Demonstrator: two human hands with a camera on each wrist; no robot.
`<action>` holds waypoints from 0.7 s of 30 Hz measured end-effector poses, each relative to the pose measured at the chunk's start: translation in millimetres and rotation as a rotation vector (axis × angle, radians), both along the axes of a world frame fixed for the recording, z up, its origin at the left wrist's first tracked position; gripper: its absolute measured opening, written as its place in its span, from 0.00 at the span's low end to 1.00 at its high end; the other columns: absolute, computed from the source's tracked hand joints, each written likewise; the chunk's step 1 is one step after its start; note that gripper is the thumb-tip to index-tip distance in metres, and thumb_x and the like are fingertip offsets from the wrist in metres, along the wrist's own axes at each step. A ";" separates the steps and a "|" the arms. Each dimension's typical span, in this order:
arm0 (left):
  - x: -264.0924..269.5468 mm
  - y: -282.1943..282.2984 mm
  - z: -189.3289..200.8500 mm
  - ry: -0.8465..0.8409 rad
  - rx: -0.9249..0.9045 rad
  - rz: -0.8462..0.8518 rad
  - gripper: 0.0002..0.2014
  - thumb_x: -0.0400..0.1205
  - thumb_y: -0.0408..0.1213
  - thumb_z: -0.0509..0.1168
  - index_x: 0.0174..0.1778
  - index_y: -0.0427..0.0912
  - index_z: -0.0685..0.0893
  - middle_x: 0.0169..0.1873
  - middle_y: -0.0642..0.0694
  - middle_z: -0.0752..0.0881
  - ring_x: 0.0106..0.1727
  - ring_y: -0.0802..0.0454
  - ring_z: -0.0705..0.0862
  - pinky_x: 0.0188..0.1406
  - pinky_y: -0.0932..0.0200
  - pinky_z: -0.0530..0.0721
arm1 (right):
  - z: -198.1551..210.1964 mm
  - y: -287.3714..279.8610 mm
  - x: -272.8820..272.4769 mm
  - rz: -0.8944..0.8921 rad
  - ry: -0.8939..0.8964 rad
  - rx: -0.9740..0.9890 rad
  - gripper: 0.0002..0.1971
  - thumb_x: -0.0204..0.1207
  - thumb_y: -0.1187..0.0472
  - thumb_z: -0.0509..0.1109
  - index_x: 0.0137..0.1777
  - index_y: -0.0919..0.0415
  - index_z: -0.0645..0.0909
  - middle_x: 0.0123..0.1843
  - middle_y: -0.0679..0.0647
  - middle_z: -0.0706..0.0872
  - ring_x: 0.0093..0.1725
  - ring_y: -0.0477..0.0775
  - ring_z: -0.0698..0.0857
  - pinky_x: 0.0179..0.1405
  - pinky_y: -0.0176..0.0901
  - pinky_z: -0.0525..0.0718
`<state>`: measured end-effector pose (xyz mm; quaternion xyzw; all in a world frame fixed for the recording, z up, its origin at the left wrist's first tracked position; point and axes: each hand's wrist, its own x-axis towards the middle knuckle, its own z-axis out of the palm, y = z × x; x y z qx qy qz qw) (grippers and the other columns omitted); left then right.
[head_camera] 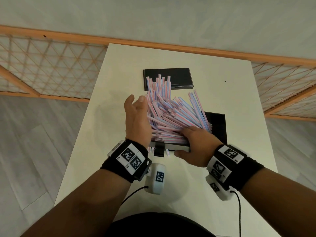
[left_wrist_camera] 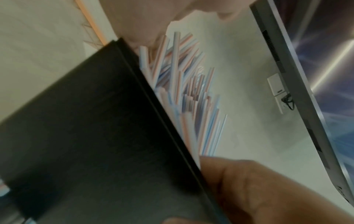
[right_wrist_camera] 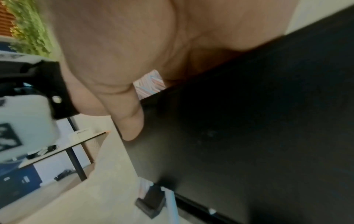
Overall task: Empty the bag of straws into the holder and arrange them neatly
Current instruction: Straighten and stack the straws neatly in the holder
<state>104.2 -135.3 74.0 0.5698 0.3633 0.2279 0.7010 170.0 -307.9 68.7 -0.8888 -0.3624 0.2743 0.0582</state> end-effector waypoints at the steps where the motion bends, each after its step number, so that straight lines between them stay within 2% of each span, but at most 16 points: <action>1: -0.8 0.0 -0.6 0.001 -0.014 0.020 0.45 0.73 0.69 0.59 0.80 0.42 0.67 0.73 0.42 0.78 0.69 0.54 0.81 0.72 0.56 0.75 | -0.3 2.7 2.3 -0.003 -0.004 -0.052 0.33 0.67 0.31 0.69 0.69 0.47 0.75 0.63 0.48 0.82 0.63 0.57 0.82 0.61 0.51 0.84; 2: -1.5 -0.4 -1.5 0.003 -0.029 0.036 0.46 0.70 0.71 0.59 0.78 0.42 0.69 0.73 0.40 0.78 0.71 0.48 0.80 0.73 0.51 0.76 | -0.9 5.7 3.5 -0.009 -0.002 -0.093 0.33 0.66 0.30 0.68 0.68 0.46 0.76 0.62 0.48 0.83 0.62 0.56 0.83 0.60 0.52 0.84; 3: -2.5 -1.3 -1.7 0.003 -0.039 0.049 0.47 0.69 0.72 0.59 0.77 0.40 0.70 0.72 0.39 0.79 0.70 0.46 0.80 0.72 0.51 0.77 | -1.4 8.6 3.3 -0.011 0.011 -0.104 0.32 0.66 0.30 0.69 0.66 0.45 0.78 0.59 0.47 0.85 0.60 0.56 0.84 0.59 0.50 0.85; 5: -4.1 -3.2 -1.5 -0.006 -0.022 0.060 0.44 0.73 0.67 0.59 0.75 0.33 0.71 0.66 0.34 0.81 0.64 0.44 0.81 0.63 0.58 0.76 | -2.0 15.0 2.7 -0.002 0.052 -0.078 0.29 0.67 0.33 0.71 0.64 0.46 0.79 0.55 0.48 0.87 0.56 0.56 0.86 0.56 0.47 0.85; 6: -4.8 -3.8 -1.5 -0.014 -0.008 0.064 0.42 0.75 0.64 0.59 0.74 0.31 0.71 0.63 0.34 0.81 0.60 0.44 0.81 0.60 0.60 0.74 | -1.4 18.5 3.3 0.005 0.066 -0.073 0.27 0.68 0.35 0.72 0.64 0.48 0.80 0.54 0.49 0.88 0.55 0.57 0.86 0.54 0.46 0.85; 8: -5.8 -4.8 -1.5 -0.025 0.003 0.079 0.41 0.74 0.64 0.60 0.73 0.34 0.72 0.58 0.43 0.81 0.55 0.52 0.81 0.59 0.61 0.74 | -0.3 24.5 6.7 0.023 0.085 -0.098 0.26 0.70 0.36 0.73 0.63 0.51 0.82 0.54 0.51 0.87 0.55 0.57 0.86 0.54 0.45 0.84; 9: -5.7 -5.2 -2.5 -0.024 0.002 0.083 0.42 0.72 0.66 0.60 0.73 0.36 0.73 0.58 0.44 0.81 0.54 0.53 0.80 0.60 0.59 0.75 | 0.3 27.3 7.9 0.035 0.093 -0.121 0.26 0.71 0.36 0.73 0.63 0.52 0.83 0.54 0.51 0.87 0.56 0.57 0.86 0.55 0.45 0.84; 12: -4.3 -5.8 -3.4 0.001 -0.021 0.049 0.42 0.70 0.69 0.59 0.73 0.42 0.73 0.64 0.35 0.82 0.57 0.48 0.82 0.68 0.42 0.80 | -3.1 34.6 7.4 0.070 0.122 -0.135 0.30 0.71 0.37 0.73 0.69 0.51 0.80 0.60 0.52 0.86 0.60 0.58 0.84 0.58 0.45 0.82; 15: -4.6 -5.6 -2.3 0.020 -0.036 0.030 0.42 0.70 0.70 0.59 0.74 0.45 0.73 0.66 0.40 0.83 0.65 0.44 0.84 0.71 0.35 0.79 | -2.8 39.0 6.8 0.032 0.177 -0.087 0.32 0.68 0.40 0.77 0.70 0.52 0.77 0.59 0.51 0.85 0.58 0.58 0.84 0.57 0.45 0.82; 18: -5.8 -6.3 -3.5 -0.001 -0.025 0.026 0.39 0.73 0.67 0.60 0.76 0.46 0.72 0.67 0.45 0.83 0.67 0.48 0.84 0.71 0.42 0.81 | -3.0 40.1 12.6 -0.017 0.218 -0.089 0.25 0.66 0.44 0.80 0.58 0.52 0.77 0.51 0.49 0.84 0.51 0.55 0.84 0.49 0.43 0.80; 19: -6.4 -7.3 -2.9 -0.013 -0.008 0.026 0.38 0.74 0.66 0.60 0.76 0.46 0.72 0.67 0.46 0.82 0.67 0.51 0.83 0.70 0.47 0.81 | -2.1 41.4 13.8 -0.023 0.225 -0.089 0.25 0.65 0.44 0.81 0.56 0.51 0.75 0.50 0.48 0.83 0.50 0.55 0.83 0.49 0.43 0.80; 21: -7.1 -9.3 -2.6 -0.040 0.021 0.023 0.38 0.75 0.64 0.62 0.77 0.45 0.71 0.68 0.45 0.81 0.68 0.51 0.82 0.68 0.50 0.81 | -1.9 44.9 13.9 -0.003 0.216 -0.080 0.29 0.64 0.43 0.82 0.60 0.54 0.75 0.54 0.50 0.83 0.52 0.56 0.83 0.54 0.48 0.82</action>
